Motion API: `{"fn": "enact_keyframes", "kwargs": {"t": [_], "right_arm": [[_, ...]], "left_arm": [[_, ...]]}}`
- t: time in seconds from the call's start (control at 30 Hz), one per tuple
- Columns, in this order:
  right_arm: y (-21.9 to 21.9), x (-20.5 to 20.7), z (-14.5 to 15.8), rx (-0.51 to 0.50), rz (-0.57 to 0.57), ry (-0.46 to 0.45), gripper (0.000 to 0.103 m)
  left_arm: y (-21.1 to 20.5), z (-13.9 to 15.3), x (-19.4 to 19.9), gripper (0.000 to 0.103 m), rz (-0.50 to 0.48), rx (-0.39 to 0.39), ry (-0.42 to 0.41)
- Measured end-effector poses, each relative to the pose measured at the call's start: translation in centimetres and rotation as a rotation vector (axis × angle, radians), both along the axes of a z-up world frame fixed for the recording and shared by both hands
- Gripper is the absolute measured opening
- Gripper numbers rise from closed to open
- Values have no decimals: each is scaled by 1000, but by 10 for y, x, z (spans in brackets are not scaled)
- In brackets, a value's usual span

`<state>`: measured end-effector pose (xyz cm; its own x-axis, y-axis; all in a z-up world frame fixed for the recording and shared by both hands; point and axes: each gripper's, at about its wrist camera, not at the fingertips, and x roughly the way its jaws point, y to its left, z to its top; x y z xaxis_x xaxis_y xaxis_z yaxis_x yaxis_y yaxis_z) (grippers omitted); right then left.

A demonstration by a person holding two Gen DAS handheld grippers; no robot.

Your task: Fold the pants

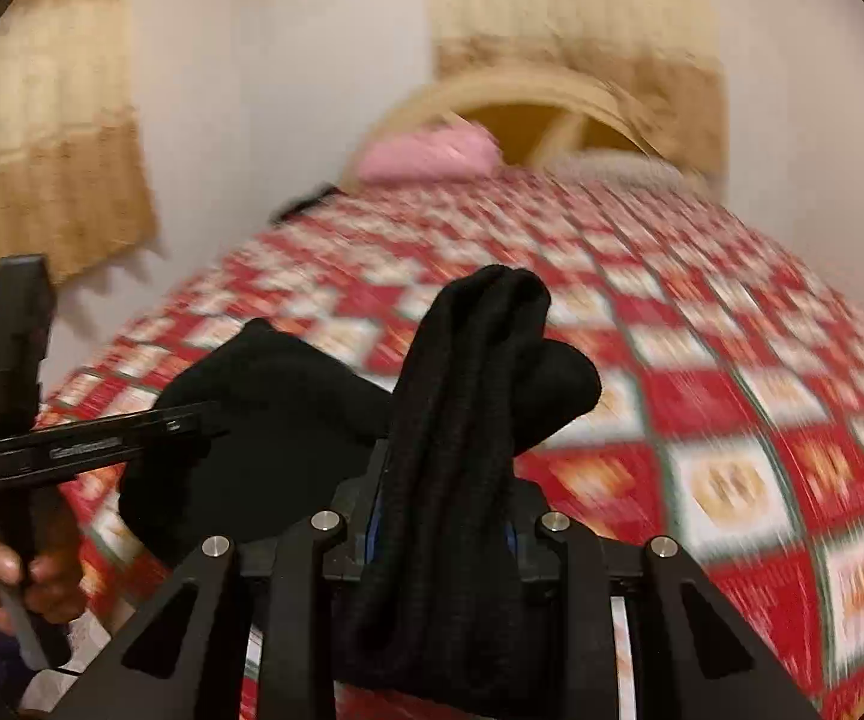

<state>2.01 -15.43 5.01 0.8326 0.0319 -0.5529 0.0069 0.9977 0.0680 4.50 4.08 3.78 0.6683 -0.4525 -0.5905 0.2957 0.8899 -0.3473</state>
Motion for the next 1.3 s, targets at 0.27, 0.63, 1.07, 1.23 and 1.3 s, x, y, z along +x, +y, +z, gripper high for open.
{"fn": "enact_keyframes", "kwargs": {"t": [0.27, 0.63, 1.07, 1.23, 1.3], "right_arm": [[84, 120, -11, 54, 217, -46, 31], [123, 190, -82, -78, 181, 153, 53], [124, 68, -18, 77, 35, -61, 70], [117, 46, -20, 85, 0, -44, 70], [112, 39, -17, 104, -25, -49, 70]], "left_arm": [[111, 21, 23, 16, 277, 165, -73], [204, -72, 56, 71, 514, 251, 205], [130, -10, -28, 103, 563, 443, -88], [114, -3, -35, 103, 539, 418, -79], [113, -2, -36, 103, 547, 419, -64]]}}
